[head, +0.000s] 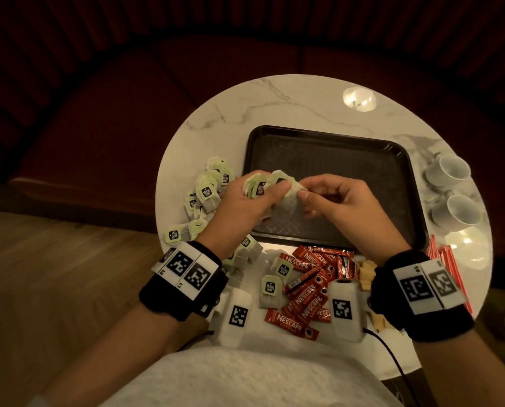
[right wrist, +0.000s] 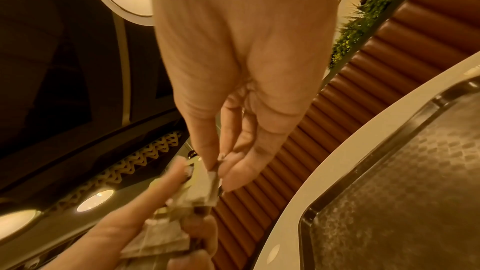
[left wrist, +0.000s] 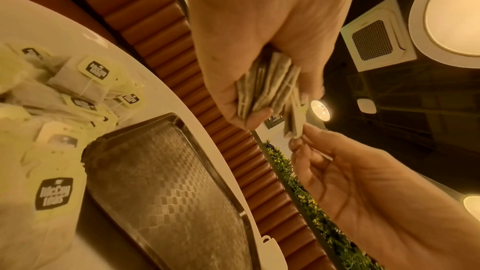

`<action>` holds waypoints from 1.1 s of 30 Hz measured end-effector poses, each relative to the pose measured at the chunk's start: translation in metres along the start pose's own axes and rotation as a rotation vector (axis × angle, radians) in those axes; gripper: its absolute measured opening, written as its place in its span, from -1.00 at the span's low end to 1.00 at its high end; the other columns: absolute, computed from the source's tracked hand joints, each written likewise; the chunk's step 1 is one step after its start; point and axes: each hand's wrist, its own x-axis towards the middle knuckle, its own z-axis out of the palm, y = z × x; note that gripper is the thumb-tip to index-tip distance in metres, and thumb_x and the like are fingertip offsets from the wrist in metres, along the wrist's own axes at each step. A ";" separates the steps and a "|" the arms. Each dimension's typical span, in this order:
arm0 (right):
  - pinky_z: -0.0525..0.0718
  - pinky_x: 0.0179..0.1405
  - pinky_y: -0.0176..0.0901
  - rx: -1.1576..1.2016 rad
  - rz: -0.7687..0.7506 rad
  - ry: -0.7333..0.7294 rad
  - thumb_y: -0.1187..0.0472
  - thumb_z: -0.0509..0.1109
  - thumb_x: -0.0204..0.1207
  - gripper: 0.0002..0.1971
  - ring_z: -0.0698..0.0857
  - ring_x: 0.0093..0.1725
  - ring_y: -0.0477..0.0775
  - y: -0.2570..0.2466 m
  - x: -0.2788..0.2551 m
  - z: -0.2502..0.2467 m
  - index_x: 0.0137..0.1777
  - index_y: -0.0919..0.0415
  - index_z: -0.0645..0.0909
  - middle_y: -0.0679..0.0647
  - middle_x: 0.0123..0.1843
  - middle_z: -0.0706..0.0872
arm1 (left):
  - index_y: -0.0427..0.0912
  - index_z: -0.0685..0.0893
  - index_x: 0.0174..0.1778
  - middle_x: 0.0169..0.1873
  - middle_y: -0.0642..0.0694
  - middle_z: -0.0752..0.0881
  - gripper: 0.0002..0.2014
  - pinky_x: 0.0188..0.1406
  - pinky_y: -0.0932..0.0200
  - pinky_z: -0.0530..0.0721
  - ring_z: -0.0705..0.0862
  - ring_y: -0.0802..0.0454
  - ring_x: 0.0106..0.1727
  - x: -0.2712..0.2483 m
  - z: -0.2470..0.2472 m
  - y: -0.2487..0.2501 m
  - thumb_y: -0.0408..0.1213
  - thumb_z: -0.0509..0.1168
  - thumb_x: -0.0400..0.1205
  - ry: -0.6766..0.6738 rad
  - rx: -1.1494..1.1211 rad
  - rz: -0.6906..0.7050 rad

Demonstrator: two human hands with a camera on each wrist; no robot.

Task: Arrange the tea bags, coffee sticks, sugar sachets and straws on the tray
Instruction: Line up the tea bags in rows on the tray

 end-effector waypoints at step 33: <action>0.60 -0.11 -0.26 -0.204 -0.147 0.050 0.17 0.27 0.71 -0.90 0.60 -0.17 -0.18 0.004 -0.003 0.007 0.00 -0.04 0.60 -0.15 -0.15 0.65 | -0.06 0.68 -0.14 -0.30 -0.05 0.74 -0.94 -0.26 0.09 0.69 0.70 0.07 -0.28 0.006 0.007 0.000 -0.31 0.41 0.57 0.054 -0.160 0.021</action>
